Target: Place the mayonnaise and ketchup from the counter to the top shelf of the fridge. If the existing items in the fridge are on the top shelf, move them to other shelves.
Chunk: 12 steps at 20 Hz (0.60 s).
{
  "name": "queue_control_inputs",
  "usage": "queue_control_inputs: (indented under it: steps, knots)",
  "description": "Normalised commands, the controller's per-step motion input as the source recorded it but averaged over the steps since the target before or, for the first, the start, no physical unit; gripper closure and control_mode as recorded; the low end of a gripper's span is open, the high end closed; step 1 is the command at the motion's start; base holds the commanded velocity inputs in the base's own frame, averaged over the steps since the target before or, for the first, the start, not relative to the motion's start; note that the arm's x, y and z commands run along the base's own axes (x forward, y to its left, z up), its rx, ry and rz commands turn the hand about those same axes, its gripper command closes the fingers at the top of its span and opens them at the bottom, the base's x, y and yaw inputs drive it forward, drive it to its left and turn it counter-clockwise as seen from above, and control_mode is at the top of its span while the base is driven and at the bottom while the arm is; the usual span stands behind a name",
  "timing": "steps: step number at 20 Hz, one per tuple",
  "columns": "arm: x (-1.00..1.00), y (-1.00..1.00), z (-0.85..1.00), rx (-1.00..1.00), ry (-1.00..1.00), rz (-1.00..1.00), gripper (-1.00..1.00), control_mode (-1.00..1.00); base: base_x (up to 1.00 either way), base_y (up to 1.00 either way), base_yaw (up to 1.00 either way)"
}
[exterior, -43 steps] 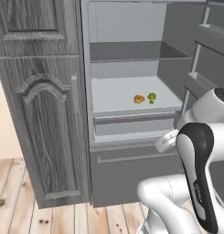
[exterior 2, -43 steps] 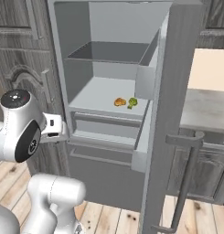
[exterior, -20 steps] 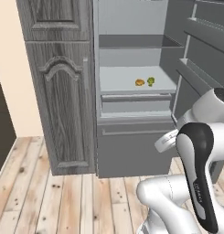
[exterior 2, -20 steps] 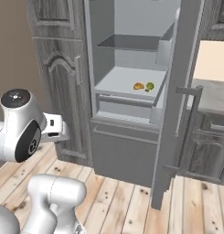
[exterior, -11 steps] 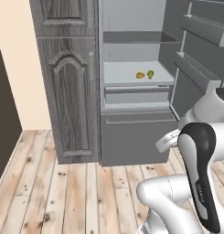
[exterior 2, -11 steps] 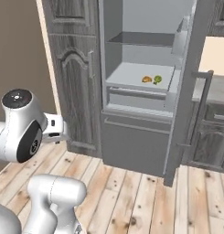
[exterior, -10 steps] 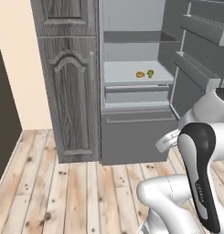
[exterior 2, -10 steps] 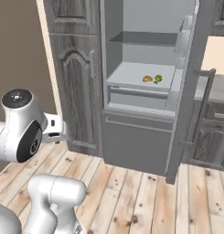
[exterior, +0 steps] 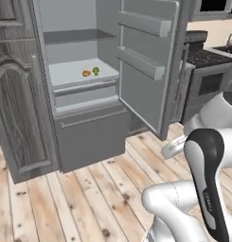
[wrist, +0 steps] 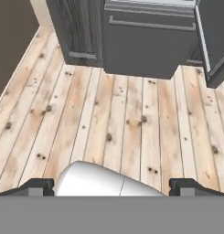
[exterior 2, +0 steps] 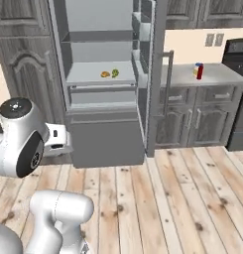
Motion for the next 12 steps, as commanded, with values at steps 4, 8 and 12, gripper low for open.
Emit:
queue_control_inputs:
  steps: [4,8,12]
  knots:
    - [0.00,0.00,0.00,0.00,0.00,0.00,-1.00,1.00,-0.16,0.04,-0.89]
    - [0.00,0.00,0.00,0.00,0.00,0.00,-1.00,1.00,0.05,0.16,-0.89]
    - [0.00,0.00,0.00,0.00,0.00,0.00,-1.00,1.00,0.45,0.14,-0.74]
